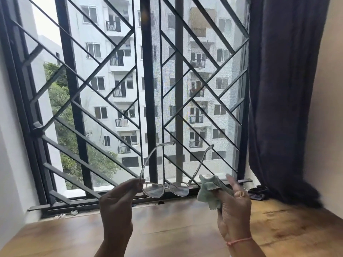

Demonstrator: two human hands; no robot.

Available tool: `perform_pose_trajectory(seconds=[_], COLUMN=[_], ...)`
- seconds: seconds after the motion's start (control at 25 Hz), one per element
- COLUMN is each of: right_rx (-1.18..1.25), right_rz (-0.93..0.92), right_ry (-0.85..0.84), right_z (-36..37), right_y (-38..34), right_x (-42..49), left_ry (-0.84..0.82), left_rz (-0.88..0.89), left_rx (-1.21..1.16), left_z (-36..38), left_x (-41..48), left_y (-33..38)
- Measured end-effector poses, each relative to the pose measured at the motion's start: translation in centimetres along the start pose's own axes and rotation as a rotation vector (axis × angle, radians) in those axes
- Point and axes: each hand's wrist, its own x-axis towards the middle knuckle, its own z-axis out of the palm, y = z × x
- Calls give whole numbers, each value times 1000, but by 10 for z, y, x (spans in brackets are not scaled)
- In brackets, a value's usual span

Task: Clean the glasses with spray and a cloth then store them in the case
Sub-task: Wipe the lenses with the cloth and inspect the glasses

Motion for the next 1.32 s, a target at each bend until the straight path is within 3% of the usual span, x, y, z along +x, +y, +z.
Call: perform_pose_trajectory(seconds=[0.16, 0.4, 1.32], right_rx=[-102, -67, -182], right_rz=[-22, 34, -146], right_ry=[-28, -128, -178], right_z=[-2, -1, 8], right_y=[9, 14, -17], right_x=[2, -1, 6], left_ry=[-41, -66, -131], left_rz=[-59, -70, 90], left_rx=[-101, -98, 337], left_z=[-3, 3, 3], left_x=[-3, -12, -13], left_y=[-7, 2, 10])
